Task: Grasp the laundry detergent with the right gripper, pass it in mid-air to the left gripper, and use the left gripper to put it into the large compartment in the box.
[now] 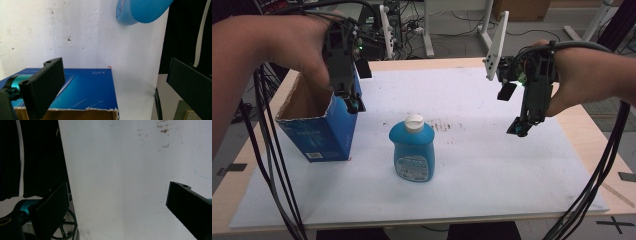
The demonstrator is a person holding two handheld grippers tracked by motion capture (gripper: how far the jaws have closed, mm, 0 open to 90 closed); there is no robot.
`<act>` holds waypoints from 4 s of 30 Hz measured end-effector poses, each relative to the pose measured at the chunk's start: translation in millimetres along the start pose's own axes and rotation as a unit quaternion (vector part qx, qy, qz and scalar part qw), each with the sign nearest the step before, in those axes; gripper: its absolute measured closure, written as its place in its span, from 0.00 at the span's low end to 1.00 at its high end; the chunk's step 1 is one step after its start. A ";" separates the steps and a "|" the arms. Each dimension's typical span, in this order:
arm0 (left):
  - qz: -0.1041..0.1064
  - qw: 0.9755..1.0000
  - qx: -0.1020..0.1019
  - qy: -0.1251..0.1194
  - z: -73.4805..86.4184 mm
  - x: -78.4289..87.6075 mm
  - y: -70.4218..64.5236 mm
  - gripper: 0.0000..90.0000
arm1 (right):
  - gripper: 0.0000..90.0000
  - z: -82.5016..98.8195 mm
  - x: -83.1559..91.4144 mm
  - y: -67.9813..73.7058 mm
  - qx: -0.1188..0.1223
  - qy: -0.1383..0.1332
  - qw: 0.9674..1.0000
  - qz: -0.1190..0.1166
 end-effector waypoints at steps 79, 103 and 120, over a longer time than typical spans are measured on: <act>0.003 1.000 -0.014 -0.010 11.2 -4.1 -11.5 0.02 | 0.06 -72.2 -158.0 19.3 -0.066 -0.408 0.907 0.084; 0.003 1.000 -0.009 -0.011 14.3 -5.8 -8.9 0.02 | 0.29 -75.6 -163.5 21.2 -0.048 -0.445 0.887 0.114; 0.003 1.000 -0.007 -0.009 12.6 -6.3 -9.3 0.02 | 0.38 -76.0 -165.8 21.5 -0.039 -0.446 0.886 0.120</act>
Point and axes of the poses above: each handheld gripper's, and its own axes: x roughly backward along the jaws, z roughly out of its underside, y roughly to its left, the point moved 2 cm from there along -x, roughly forward along the jaws, and after that the axes turned 13 degrees about x, right-handed, at the moved point
